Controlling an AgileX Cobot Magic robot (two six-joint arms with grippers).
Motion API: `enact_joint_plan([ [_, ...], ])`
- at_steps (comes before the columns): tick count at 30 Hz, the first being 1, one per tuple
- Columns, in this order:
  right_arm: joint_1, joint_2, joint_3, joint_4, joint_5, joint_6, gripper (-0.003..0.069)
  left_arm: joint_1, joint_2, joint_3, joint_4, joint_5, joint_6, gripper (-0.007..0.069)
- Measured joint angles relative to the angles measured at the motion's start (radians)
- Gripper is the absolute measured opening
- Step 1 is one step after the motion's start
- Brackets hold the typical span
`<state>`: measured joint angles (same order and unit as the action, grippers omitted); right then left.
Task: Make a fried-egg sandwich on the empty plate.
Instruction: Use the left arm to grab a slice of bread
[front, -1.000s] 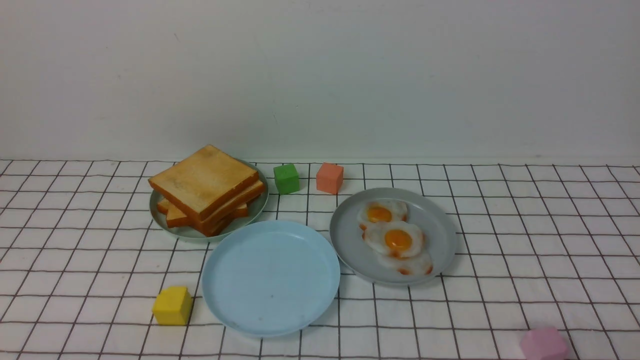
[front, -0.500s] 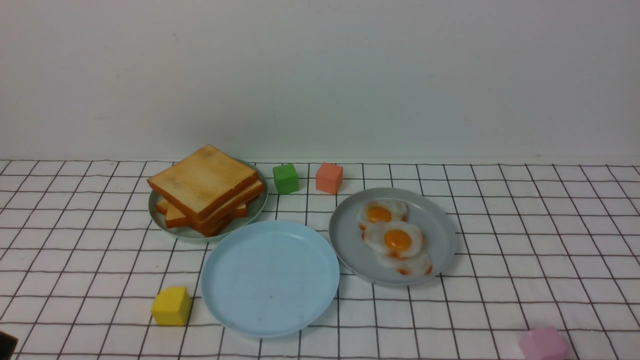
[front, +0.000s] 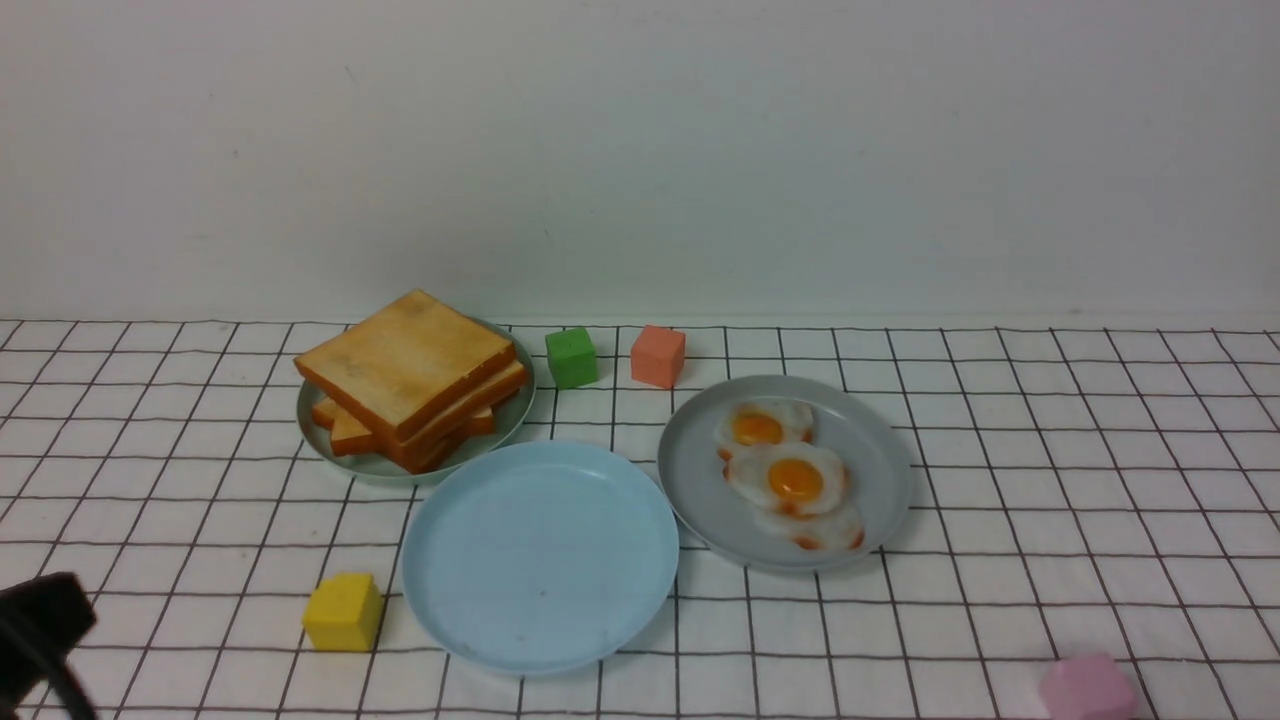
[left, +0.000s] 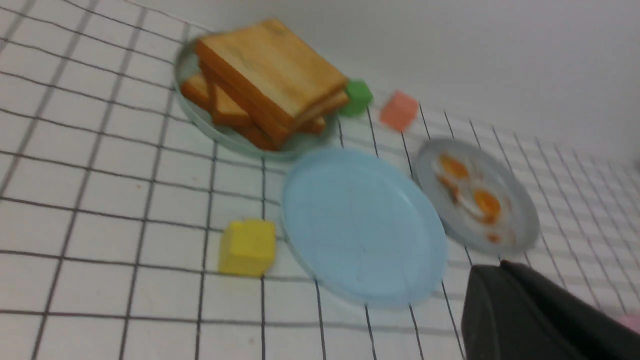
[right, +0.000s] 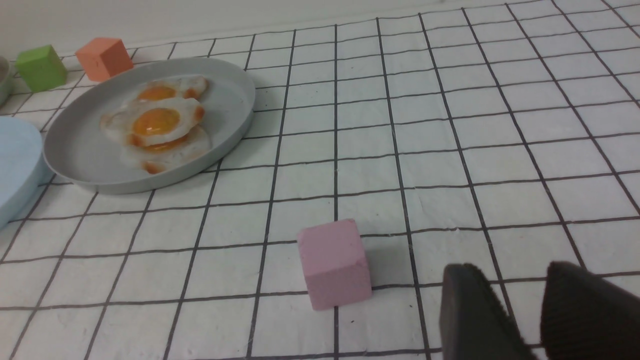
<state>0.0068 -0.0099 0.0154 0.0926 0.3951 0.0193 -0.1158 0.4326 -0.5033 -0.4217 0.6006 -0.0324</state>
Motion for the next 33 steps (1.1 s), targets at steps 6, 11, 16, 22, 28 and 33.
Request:
enact_joint_plan([
  [6,0.000,0.000,0.001,0.002,-0.012,0.001,0.0240,-0.125,0.349,-0.209,0.039,0.206,0.038,-0.0013],
  [11,0.000,0.000,0.012,0.188,-0.116,0.077,0.0241,-0.134,0.489,-0.255,0.029,0.226,0.089,-0.0013],
  [16,0.001,0.000,0.012,0.396,-0.287,0.106,0.0241,-0.135,0.541,-0.267,0.020,0.167,0.159,-0.0013],
  [22,0.027,0.052,-0.194,0.475,-0.028,-0.004,0.0165,-0.135,0.651,-0.375,0.044,0.095,0.222,-0.0013],
  [28,0.070,0.368,-0.663,0.439,0.467,-0.297,-0.0003,-0.135,0.869,-0.547,0.105,0.090,0.224,-0.0013],
  [33,0.126,0.583,-0.901,0.440,0.665,-0.340,-0.0006,-0.132,1.088,-0.664,0.172,0.067,0.196,-0.0013],
])
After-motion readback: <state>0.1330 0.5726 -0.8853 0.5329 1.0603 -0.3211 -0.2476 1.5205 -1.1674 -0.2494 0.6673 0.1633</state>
